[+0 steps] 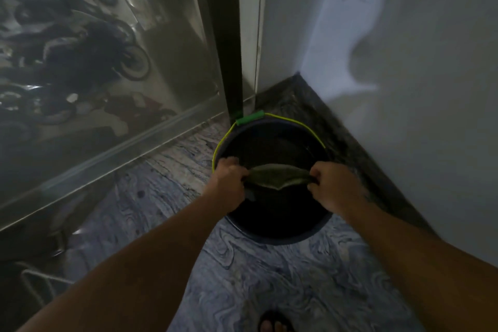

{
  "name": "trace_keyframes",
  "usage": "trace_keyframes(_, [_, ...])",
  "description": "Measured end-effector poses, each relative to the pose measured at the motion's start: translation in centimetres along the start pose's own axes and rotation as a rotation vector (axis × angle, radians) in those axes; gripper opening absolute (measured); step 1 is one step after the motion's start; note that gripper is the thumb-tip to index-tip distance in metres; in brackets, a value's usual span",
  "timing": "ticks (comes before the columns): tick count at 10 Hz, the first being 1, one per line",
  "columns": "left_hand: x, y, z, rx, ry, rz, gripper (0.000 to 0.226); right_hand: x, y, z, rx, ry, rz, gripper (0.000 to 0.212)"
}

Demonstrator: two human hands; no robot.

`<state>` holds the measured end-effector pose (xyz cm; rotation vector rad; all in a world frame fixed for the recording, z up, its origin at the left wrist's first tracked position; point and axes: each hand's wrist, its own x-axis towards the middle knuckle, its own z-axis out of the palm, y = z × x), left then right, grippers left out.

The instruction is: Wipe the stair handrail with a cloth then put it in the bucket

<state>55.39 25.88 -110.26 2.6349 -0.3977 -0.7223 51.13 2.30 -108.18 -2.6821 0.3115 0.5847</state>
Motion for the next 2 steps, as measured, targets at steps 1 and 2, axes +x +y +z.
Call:
trace_keyframes(1, [-1.4, 0.5, 1.2, 0.213, -0.195, 0.034, 0.050, -1.0, 0.3, 2.0, 0.029, -0.117, 0.025, 0.011])
trace_keyframes(2, [-2.6, 1.1, 1.2, 0.287, -0.185, 0.055, 0.057, -2.2, 0.3, 2.8, 0.104, -0.089, 0.033, 0.019])
